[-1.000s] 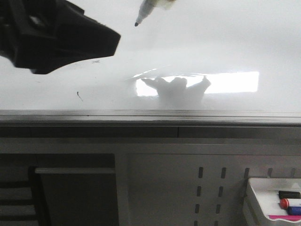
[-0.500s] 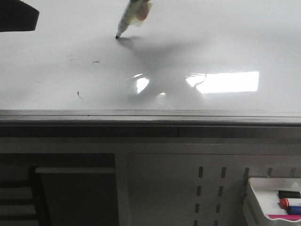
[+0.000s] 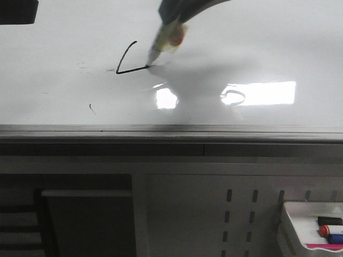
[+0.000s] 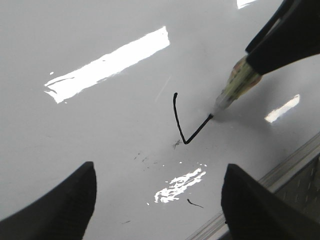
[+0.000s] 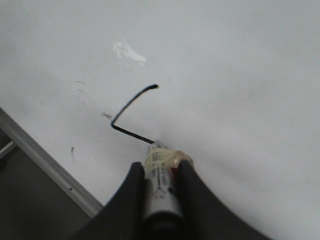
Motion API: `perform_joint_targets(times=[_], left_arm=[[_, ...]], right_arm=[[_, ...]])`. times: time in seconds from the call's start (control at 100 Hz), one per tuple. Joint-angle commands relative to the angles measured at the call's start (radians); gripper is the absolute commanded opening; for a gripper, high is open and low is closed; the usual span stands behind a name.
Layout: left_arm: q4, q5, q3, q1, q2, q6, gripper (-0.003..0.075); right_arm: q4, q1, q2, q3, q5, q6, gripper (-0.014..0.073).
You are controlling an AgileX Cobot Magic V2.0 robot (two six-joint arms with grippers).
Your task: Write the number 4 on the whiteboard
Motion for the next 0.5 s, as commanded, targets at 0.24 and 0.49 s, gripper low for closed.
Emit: perform_joint_targets(times=[0.24,0.49], left_arm=[[-0.005,-0.079,-0.026,0.003,-0.011,-0.014,0.0473],[-0.005,-0.079,-0.026,0.003,-0.011,-0.014,0.0473]], right_arm=[[-0.027,0.040,-0.073,-0.089,-0.056,-0.011,-0.0064],[-0.020,0.005,0.017,-0.120,-0.047,-0.011,-0.0064]])
